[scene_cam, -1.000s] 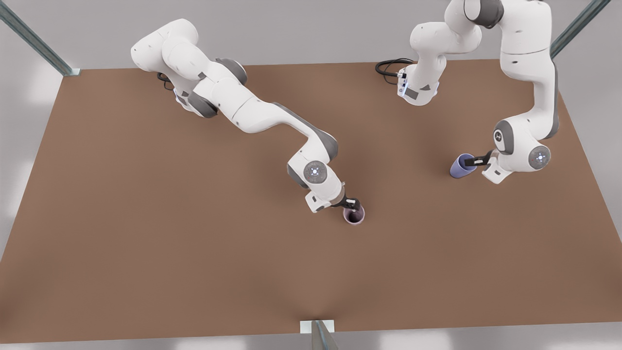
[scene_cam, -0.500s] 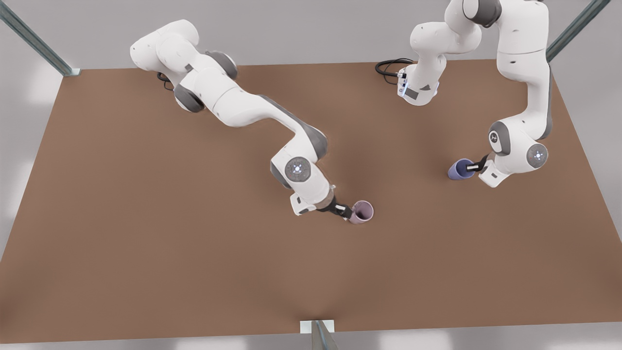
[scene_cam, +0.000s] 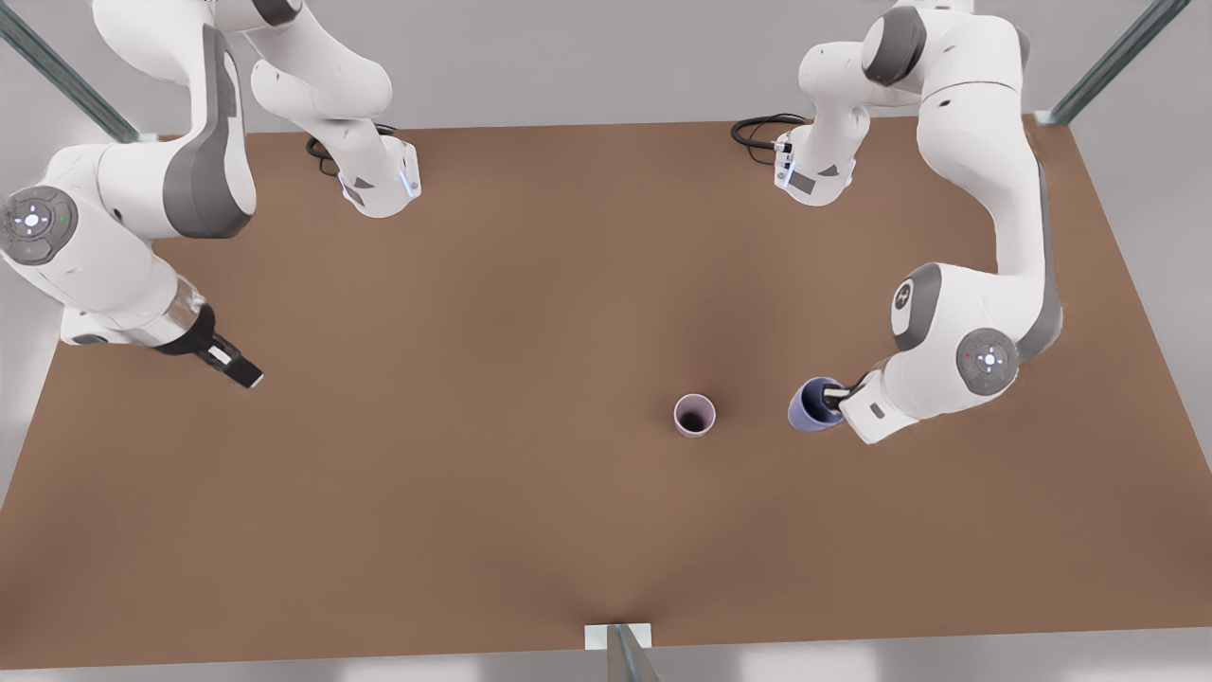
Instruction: Stack the cups, with the pink cup at the bottom and the purple cup at the top
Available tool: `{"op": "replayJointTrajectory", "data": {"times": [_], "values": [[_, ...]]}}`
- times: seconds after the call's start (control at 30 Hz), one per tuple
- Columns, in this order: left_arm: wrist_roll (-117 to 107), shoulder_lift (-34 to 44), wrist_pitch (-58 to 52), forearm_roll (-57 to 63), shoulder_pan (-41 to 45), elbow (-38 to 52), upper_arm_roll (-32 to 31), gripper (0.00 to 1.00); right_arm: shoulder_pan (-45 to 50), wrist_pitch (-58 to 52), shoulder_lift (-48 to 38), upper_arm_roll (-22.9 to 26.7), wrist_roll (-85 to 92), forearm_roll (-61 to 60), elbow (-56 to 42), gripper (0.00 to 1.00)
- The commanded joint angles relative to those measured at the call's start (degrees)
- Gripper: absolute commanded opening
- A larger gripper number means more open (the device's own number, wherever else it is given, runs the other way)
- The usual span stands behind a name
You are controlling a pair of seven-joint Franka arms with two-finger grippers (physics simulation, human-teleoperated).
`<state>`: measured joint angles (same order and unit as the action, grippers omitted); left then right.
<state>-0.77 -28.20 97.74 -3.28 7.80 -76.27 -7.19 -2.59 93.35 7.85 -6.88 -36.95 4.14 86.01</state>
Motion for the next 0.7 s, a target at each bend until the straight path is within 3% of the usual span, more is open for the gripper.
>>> {"op": "replayJointTrajectory", "data": {"times": [0.0, 0.1, 0.2, 0.37, 0.5, 0.67], "values": [[-26.2, -0.8, -4.2, -0.3, 2.1, 1.3, -0.5, 0.21, 2.1, -0.2, 0.1, 0.0, 53.3, 1.1, 1.1, 1.00], [-26.9, -2.8, -0.2, -0.4, 4.3, 2.0, -1.0, 0.21, 1.4, 4.8, 1.5, 0.2, 71.0, 1.2, 0.2, 1.00], [-29.4, -5.8, 2.8, -0.3, 6.0, 3.2, -2.5, 0.21, 1.4, 5.0, 2.4, 0.3, 72.3, 1.3, -0.5, 1.00], [-29.5, -7.6, 5.4, -0.5, 6.1, 2.4, -2.6, 0.21, -0.4, 6.7, 4.1, 0.5, 89.3, 1.0, -0.7, 1.00], [-29.5, -8.3, 6.1, -1.9, 6.2, 2.0, -3.4, 0.21, -0.1, 2.0, 3.6, 0.5, 48.1, 0.9, -1.2, 1.00], [-29.5, -8.4, 7.5, -4.6, 6.4, 1.6, -3.4, 0.21, 0.3, 0.9, 3.7, 0.3, 41.0, 0.7, -1.3, 1.00]]}}
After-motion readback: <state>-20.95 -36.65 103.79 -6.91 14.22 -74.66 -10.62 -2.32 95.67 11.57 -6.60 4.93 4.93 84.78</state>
